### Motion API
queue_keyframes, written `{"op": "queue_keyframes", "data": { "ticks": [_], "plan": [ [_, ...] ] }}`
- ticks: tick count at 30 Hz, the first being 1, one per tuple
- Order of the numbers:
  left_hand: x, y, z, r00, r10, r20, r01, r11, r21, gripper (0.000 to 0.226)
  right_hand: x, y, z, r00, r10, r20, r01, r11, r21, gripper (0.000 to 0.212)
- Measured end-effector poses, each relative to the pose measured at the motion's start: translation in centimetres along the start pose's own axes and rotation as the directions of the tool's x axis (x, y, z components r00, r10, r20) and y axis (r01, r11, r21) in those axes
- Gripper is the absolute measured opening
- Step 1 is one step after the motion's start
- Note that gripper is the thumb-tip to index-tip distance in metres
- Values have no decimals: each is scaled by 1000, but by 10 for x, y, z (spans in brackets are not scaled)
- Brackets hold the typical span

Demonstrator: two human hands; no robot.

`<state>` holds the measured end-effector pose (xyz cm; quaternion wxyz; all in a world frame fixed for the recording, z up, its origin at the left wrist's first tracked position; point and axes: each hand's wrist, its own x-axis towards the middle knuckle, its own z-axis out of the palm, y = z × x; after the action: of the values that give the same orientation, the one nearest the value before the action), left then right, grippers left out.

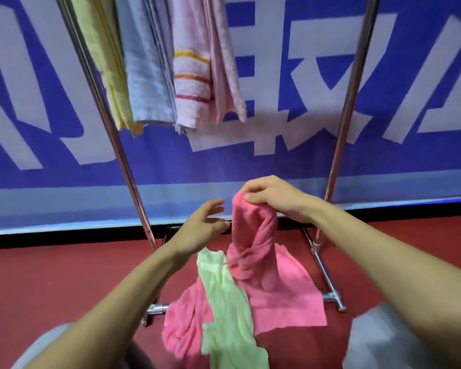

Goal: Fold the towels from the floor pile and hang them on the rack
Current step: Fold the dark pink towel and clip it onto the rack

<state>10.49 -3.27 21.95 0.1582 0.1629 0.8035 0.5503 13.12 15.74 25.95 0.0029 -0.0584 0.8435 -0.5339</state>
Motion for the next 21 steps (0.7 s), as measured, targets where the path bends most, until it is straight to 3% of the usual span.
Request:
{"op": "queue_keyframes", "data": {
  "ticks": [4,7,10,15,17,21],
  "plan": [
    [-2,11,6,984,116,137,-126,989,71,66,-9,-3,0,994,-105,15,103,988,113,24],
    [2,19,14,970,148,193,-169,981,99,45,-6,-9,0,985,-166,45,158,977,141,19],
    [6,17,17,984,96,147,-122,977,176,20,-5,-21,-8,983,-183,-9,176,930,322,11],
    [-1,17,22,985,76,154,-123,939,322,15,-17,-20,-34,969,-107,-225,217,806,551,24],
    [-5,16,24,984,54,168,-110,931,349,16,-19,-14,-41,954,-19,-298,188,814,550,24],
    [-13,16,24,990,21,139,-51,975,216,14,-16,4,-49,899,153,-411,31,912,408,24]
  ]
}}
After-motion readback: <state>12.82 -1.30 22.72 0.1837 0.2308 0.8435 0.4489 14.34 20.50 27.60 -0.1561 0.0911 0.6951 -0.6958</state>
